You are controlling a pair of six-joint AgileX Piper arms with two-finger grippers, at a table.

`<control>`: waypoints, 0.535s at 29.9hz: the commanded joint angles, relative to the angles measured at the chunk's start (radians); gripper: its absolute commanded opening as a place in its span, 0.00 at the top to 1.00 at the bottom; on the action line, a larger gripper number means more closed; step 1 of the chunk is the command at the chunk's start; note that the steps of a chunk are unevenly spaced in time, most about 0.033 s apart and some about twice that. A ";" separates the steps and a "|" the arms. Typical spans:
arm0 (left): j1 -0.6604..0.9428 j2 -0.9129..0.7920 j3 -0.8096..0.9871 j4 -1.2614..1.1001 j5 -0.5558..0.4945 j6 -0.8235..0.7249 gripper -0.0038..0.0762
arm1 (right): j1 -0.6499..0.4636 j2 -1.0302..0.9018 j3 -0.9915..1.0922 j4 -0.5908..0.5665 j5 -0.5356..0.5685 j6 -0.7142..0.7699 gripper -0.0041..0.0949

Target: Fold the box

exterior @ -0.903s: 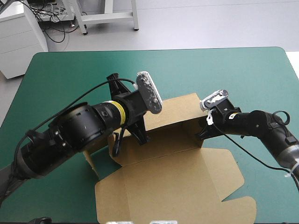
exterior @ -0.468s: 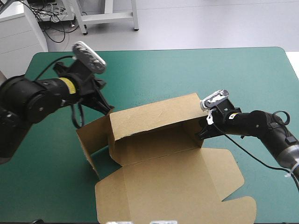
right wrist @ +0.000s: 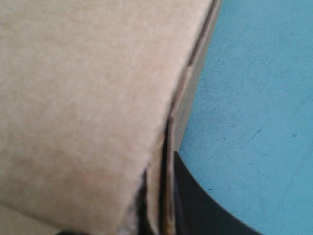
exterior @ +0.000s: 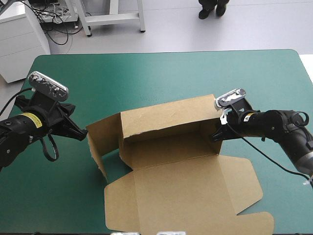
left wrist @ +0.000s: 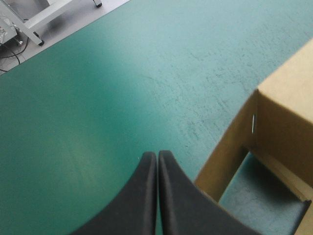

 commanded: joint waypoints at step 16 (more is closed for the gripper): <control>0.002 -0.030 0.016 0.170 -0.084 -0.187 0.96 | -0.002 -0.034 -0.164 -0.173 0.275 0.277 0.98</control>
